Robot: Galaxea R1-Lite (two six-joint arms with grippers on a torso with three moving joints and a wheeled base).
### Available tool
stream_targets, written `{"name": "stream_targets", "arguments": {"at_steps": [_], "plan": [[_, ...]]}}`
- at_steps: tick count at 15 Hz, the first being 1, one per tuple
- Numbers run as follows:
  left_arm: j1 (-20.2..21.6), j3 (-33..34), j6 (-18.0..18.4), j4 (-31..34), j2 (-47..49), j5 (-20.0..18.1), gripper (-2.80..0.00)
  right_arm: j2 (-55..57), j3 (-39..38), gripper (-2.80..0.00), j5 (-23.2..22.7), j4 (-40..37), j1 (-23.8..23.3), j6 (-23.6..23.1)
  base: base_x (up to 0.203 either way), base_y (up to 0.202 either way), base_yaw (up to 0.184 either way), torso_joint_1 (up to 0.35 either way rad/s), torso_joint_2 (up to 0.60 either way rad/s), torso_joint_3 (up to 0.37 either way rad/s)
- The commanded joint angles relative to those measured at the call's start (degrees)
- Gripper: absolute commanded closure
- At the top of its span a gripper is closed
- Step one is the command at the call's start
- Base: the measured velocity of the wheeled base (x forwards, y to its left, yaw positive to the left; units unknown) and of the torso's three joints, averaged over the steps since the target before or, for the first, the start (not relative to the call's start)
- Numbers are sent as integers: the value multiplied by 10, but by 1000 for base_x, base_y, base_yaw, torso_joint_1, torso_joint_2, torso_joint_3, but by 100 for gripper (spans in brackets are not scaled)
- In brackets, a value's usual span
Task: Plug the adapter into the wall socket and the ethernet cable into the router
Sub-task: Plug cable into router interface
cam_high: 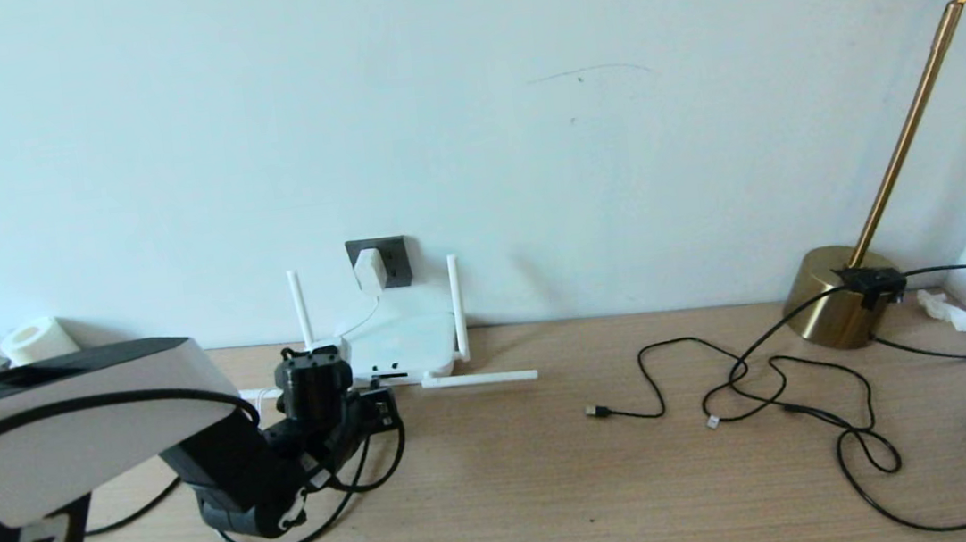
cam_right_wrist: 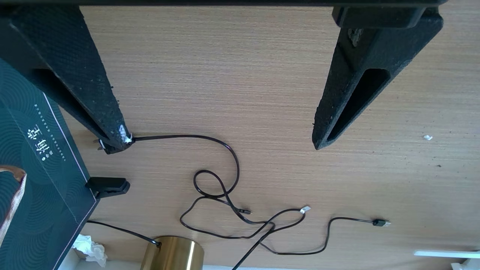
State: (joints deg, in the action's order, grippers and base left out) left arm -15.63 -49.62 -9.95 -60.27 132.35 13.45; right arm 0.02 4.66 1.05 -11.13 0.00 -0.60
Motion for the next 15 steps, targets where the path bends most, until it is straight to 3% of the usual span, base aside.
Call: {"name": "stream_targets", "arguments": {"at_steps": [1,15], "plan": [[0,0,-1,-6,-6,1,0,0,0,-280,0,0,0,0,0,0,0,0,0,0],[-1,3,0,-6,-16,1,0,0,0,-280,0,0,0,0,0,0,0,0,0,0]]}}
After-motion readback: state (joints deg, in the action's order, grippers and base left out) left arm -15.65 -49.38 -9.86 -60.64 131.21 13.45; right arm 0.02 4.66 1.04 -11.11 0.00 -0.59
